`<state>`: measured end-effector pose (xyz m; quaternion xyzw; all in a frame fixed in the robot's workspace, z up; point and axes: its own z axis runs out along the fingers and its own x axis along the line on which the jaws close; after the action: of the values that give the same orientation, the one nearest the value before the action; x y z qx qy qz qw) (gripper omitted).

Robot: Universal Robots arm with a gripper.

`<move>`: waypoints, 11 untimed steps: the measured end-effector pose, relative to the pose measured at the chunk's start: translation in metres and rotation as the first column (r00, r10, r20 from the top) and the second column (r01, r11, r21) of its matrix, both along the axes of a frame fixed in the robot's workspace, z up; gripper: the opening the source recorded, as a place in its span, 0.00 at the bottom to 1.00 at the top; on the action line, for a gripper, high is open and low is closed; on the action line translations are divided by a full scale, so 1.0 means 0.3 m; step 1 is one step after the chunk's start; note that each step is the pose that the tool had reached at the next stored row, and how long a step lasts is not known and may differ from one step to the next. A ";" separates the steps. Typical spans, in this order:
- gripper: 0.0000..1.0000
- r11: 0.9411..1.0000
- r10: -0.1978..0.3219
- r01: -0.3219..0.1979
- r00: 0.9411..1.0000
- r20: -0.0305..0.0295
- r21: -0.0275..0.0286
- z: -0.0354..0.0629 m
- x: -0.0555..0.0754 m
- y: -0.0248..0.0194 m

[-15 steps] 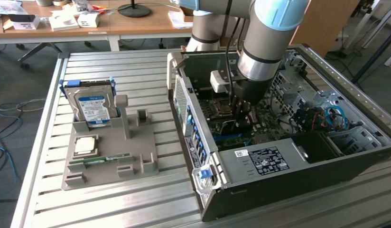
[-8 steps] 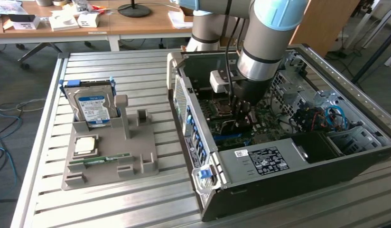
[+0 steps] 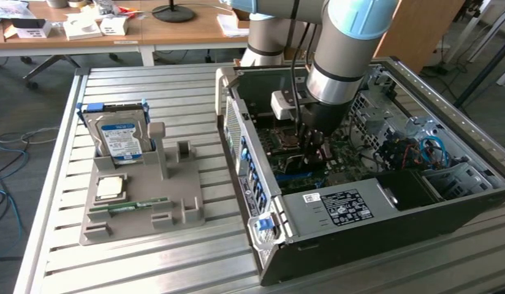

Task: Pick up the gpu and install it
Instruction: 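Insert the gpu into the slot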

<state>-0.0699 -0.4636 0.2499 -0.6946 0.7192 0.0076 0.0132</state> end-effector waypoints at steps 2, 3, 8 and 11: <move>0.26 1.000 0.000 0.000 1.000 0.000 0.000 0.000 0.000 0.000; 0.26 1.000 0.000 0.000 1.000 0.000 0.000 0.000 0.000 0.001; 0.26 1.000 0.000 0.000 1.000 0.000 0.000 -0.002 0.000 0.002; 0.26 1.000 0.000 0.000 1.000 0.000 -0.001 -0.005 -0.001 0.002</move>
<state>-0.0701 -0.4631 0.2482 -0.6946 0.7193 0.0075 0.0129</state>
